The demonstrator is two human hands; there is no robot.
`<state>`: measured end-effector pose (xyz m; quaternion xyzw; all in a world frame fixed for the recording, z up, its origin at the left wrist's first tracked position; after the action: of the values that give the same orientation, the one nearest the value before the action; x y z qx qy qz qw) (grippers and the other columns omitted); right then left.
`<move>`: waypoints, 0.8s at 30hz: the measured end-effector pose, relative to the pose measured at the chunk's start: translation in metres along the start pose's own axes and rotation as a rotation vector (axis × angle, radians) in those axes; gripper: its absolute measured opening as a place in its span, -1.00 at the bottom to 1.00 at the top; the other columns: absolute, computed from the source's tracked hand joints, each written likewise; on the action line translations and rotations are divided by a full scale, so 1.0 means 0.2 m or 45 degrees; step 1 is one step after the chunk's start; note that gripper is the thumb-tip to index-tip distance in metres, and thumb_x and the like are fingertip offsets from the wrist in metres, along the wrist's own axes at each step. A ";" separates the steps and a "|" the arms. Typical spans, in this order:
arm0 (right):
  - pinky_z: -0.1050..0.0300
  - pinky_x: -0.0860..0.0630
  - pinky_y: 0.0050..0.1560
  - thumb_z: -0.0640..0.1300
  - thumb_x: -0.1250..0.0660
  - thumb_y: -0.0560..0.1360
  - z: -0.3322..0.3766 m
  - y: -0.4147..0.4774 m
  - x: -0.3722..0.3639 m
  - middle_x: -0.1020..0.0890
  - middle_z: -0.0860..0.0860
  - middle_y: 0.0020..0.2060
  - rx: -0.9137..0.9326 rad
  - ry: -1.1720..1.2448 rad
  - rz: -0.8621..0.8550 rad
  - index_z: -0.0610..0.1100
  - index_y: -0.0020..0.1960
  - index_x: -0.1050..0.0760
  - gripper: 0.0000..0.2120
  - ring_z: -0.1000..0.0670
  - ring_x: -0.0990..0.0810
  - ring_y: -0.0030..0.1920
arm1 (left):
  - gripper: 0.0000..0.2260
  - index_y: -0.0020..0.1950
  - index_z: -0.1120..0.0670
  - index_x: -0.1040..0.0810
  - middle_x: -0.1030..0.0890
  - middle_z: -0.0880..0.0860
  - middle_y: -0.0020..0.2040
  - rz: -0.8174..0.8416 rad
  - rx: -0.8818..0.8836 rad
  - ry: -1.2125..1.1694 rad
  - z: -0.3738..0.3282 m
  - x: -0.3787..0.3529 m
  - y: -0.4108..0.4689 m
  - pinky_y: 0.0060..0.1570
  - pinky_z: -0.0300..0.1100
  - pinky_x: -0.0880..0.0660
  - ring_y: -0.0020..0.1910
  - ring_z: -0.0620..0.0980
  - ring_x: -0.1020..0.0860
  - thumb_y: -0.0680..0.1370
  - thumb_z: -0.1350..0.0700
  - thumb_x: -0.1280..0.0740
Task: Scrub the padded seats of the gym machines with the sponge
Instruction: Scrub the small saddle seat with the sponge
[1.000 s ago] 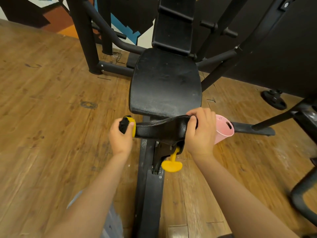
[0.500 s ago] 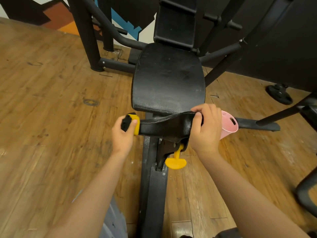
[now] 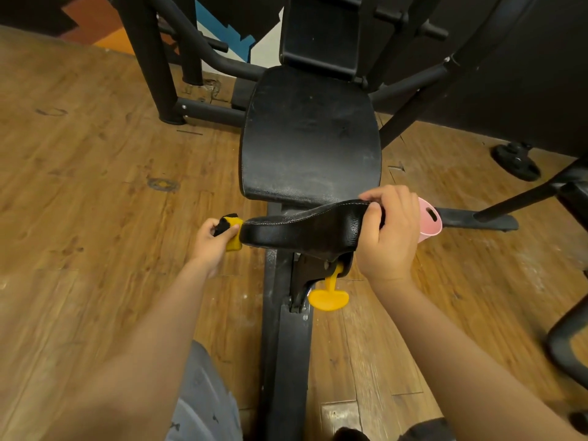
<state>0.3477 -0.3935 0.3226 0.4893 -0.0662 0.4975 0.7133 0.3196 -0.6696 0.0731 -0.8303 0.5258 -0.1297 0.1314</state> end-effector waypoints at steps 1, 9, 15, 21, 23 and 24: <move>0.40 -0.24 -0.07 -0.13 -0.06 0.51 0.00 0.00 0.00 -0.53 -0.03 -0.15 -0.006 0.001 -0.008 -0.18 -0.10 -0.51 -0.74 -0.04 -0.44 -0.07 | -0.85 -0.13 0.06 -0.46 -0.58 0.01 -0.13 0.000 0.008 -0.050 0.01 0.01 -0.02 -0.03 -0.09 -0.44 -0.11 0.00 -0.52 0.54 0.08 -0.40; 0.46 -0.22 -0.07 -0.12 -0.06 0.51 0.01 -0.01 0.01 -0.53 -0.05 -0.15 -0.028 0.016 -0.022 -0.18 -0.10 -0.50 -0.74 -0.05 -0.43 -0.08 | -0.78 -0.20 0.08 -0.41 -0.50 0.02 -0.23 -0.406 -0.011 -0.492 0.04 0.01 -0.36 -0.26 -0.27 -0.42 -0.23 -0.05 -0.46 0.50 0.14 -0.45; 0.49 -0.21 -0.09 -0.10 -0.04 0.52 0.00 -0.01 0.02 -0.54 -0.05 -0.13 -0.048 0.014 -0.022 -0.18 -0.09 -0.51 -0.71 -0.01 -0.41 -0.06 | -0.77 -0.12 0.17 -0.41 -0.49 0.01 -0.25 -0.628 -0.012 -0.575 0.01 -0.09 -0.57 -0.26 -0.27 -0.46 -0.28 -0.09 -0.46 0.49 0.14 -0.45; 0.51 -0.22 -0.11 -0.08 -0.04 0.51 0.00 -0.01 0.02 -0.55 -0.05 -0.13 -0.067 0.044 -0.015 -0.18 -0.09 -0.51 -0.70 0.02 -0.39 -0.07 | -0.82 -0.10 0.22 -0.49 -0.53 0.05 -0.23 -0.383 -0.094 -0.582 -0.15 -0.36 -0.76 -0.27 -0.34 -0.47 -0.26 -0.09 -0.48 0.50 0.16 -0.45; 0.51 -0.22 -0.10 -0.09 -0.06 0.52 -0.01 -0.01 0.02 -0.54 -0.04 -0.13 -0.082 0.057 -0.007 -0.17 -0.09 -0.51 -0.72 0.04 -0.36 -0.07 | -0.81 -0.07 0.23 -0.52 -0.57 0.05 -0.20 -0.289 -0.111 -0.579 -0.18 -0.39 -0.81 -0.25 -0.30 -0.49 -0.25 -0.14 -0.51 0.51 0.13 -0.43; 0.51 -0.21 -0.09 -0.10 -0.08 0.53 -0.01 -0.01 0.01 -0.54 -0.03 -0.13 -0.093 0.066 0.003 -0.17 -0.09 -0.51 -0.75 0.05 -0.35 -0.07 | -0.82 -0.05 0.23 -0.53 -0.58 0.03 -0.20 -0.239 -0.129 -0.583 -0.20 -0.40 -0.84 -0.27 -0.34 -0.49 -0.27 -0.19 -0.53 0.52 0.13 -0.43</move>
<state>0.3501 -0.3902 0.3214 0.4499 -0.0663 0.5079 0.7316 0.4128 -0.5311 0.1640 -0.8887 0.4089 0.0766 0.1928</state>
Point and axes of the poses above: each hand's wrist, its own y-axis towards the middle knuckle, its own x-axis out of the back of the hand, z = x × y, the point moved 9 cm from there along y, towards the middle knuckle
